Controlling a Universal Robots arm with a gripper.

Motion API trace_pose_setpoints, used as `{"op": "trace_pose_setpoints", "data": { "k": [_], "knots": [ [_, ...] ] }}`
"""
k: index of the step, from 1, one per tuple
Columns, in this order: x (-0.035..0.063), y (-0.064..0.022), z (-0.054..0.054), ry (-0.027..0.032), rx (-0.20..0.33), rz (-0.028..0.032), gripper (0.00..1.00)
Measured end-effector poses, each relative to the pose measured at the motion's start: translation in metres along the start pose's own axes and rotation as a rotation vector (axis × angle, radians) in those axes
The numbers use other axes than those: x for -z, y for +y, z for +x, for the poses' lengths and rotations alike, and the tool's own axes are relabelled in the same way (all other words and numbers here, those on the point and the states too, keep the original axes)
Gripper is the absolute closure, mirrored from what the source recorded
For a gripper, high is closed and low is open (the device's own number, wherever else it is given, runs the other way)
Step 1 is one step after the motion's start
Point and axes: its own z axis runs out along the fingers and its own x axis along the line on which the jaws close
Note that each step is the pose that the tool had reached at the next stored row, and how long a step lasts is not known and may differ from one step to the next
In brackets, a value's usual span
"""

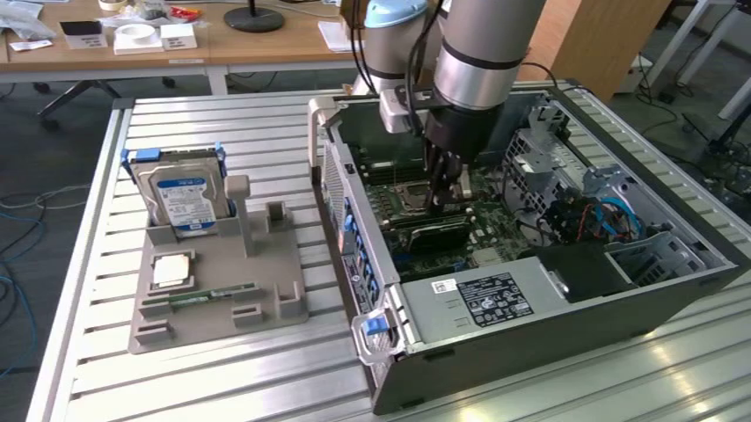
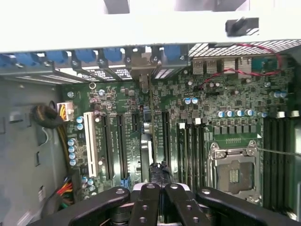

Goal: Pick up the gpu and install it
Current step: 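Press down on the gpu until it lock into place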

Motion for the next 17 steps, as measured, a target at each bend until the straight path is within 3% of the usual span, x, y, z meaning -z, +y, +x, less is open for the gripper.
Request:
{"op": "trace_pose_setpoints", "data": {
  "k": [9,17],
  "knots": [
    [0.021,-0.0004,-0.001,0.0,0.0,0.0,0.89],
    [0.023,-0.0005,-0.001,-0.0001,0.0,0.0,0.89]
  ]
}}
